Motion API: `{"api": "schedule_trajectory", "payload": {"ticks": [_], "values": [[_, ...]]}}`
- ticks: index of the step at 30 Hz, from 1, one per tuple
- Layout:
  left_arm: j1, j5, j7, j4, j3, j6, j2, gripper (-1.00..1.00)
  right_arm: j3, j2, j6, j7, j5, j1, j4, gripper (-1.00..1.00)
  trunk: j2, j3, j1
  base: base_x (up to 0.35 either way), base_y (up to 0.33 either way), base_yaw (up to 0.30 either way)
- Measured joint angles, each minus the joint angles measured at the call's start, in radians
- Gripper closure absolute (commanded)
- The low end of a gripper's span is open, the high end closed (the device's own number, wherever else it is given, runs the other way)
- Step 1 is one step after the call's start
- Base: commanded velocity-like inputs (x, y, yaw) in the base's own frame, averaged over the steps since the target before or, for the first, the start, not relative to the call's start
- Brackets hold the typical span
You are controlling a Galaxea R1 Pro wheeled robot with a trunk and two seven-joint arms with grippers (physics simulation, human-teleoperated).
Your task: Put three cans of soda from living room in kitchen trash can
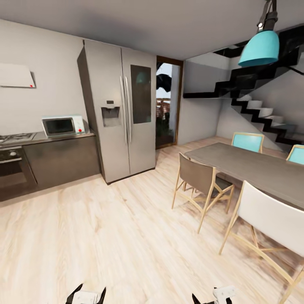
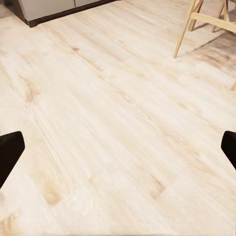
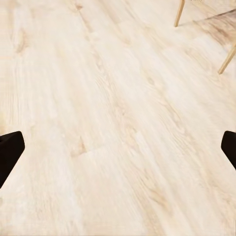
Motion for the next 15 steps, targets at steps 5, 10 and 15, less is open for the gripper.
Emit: {"api": "schedule_trajectory", "payload": {"ticks": [5,10,15], "values": [[0.000,0.000,-0.001,0.008,0.000,0.002,-0.002,-1.00,0.000,0.000,0.000,0.000,-0.001,0.000,0.001,-1.00,0.000,0.003,0.000,-0.206,0.001,0.245],[0.000,0.001,0.003,0.015,0.000,0.002,-0.002,-1.00,0.000,0.000,0.000,0.000,-0.001,0.000,0.001,-1.00,0.000,0.006,0.000,-0.293,0.044,0.245],[0.001,0.003,0.006,0.017,0.000,-0.001,-0.002,-1.00,0.000,0.000,0.000,0.000,-0.001,0.000,0.001,-1.00,0.000,0.009,0.000,-0.102,0.020,0.243]]}}
